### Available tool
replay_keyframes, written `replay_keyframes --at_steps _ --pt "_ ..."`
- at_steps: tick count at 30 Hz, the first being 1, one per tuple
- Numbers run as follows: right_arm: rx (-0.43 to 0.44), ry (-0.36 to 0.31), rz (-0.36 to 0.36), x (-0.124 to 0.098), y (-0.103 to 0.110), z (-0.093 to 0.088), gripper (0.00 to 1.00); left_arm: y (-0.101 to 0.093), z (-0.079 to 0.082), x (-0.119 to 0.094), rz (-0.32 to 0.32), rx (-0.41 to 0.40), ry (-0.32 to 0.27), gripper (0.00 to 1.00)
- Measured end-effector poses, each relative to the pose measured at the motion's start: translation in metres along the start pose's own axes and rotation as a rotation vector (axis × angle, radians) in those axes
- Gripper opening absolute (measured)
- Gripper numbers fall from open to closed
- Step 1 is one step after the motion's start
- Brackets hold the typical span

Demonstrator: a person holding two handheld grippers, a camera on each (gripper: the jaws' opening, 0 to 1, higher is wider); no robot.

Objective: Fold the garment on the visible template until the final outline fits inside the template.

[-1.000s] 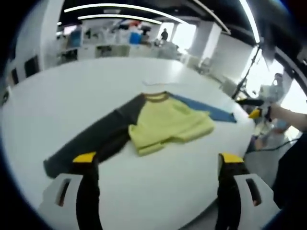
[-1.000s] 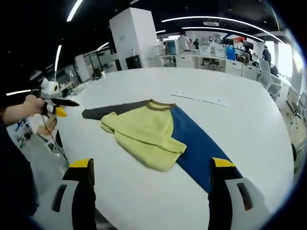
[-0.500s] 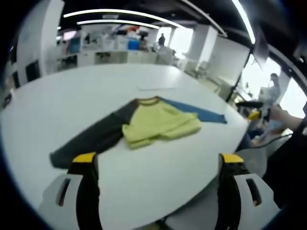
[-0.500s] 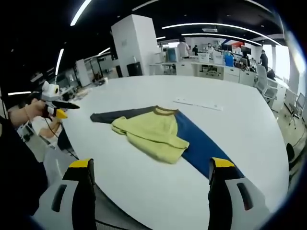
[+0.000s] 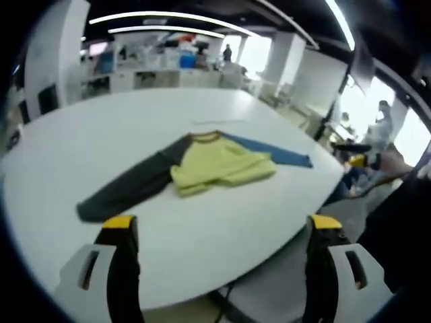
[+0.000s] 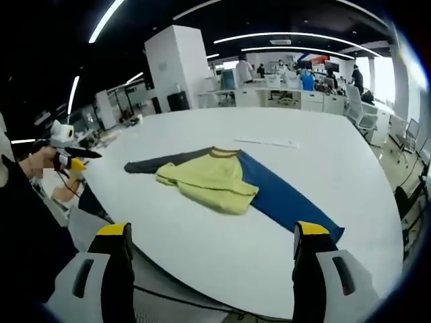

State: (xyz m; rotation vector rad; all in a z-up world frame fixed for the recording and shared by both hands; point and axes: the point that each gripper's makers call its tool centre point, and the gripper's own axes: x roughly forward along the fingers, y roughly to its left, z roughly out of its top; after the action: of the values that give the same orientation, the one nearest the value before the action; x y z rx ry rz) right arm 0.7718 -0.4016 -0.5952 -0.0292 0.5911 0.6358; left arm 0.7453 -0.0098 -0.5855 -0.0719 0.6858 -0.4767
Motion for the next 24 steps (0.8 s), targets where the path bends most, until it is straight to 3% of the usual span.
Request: replay_keyframes --at_steps 13,24 --pt "0.017 0.028 -0.005 0.0009 -0.0041 -0.0102 0.97 -0.0033 0.0001 0.0045 -0.002 -0.008 0.007 1.00" --pt "0.021 0.026 0.005 0.0049 -0.0021 -0.0060 0.96 -0.0015 0.0011 0.0072 -0.006 -0.017 0.007 1.00"
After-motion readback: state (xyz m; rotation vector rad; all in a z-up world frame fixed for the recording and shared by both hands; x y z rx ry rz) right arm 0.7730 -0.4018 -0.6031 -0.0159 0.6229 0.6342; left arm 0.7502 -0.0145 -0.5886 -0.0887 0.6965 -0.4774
